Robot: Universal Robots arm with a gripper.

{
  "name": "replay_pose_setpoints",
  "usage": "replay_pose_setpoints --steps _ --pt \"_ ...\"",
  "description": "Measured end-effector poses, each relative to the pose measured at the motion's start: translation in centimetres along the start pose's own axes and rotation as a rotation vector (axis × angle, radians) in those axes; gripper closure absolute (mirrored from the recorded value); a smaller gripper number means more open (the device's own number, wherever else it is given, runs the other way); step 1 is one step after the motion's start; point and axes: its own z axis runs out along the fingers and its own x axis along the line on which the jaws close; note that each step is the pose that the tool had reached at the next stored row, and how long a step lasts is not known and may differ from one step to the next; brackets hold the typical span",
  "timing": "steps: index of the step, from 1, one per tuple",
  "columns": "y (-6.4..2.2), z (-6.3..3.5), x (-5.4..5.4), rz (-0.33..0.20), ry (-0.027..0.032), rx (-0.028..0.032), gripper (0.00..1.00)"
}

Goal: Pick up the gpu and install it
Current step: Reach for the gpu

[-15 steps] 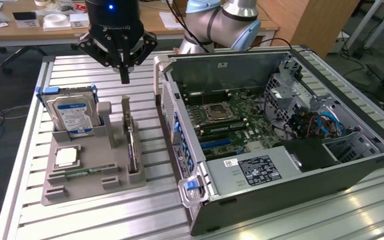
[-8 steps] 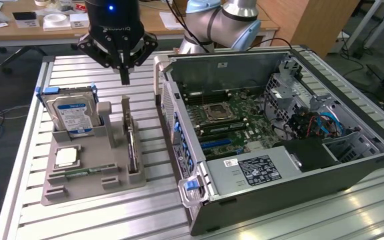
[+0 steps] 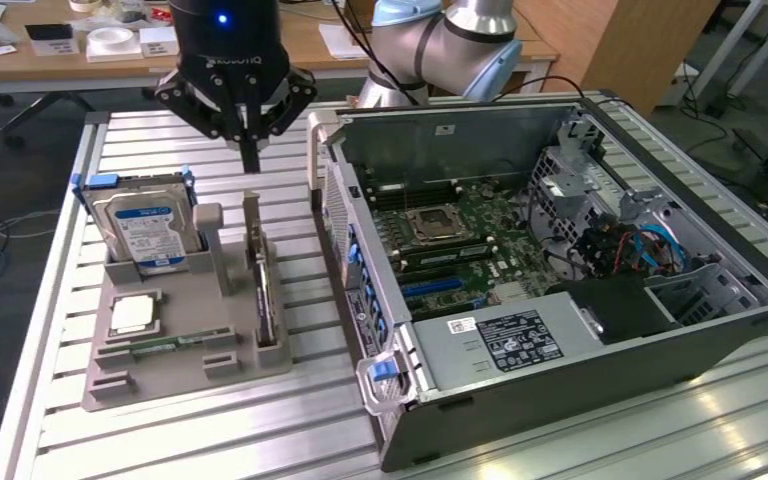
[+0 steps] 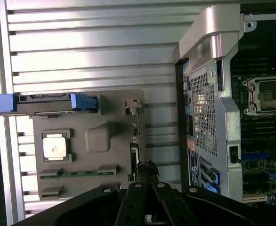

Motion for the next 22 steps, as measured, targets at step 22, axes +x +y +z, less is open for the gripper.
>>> replay_pose_setpoints --steps 22 --pt "-0.89 -0.04 0.01 0.0 0.0 0.0 0.89"
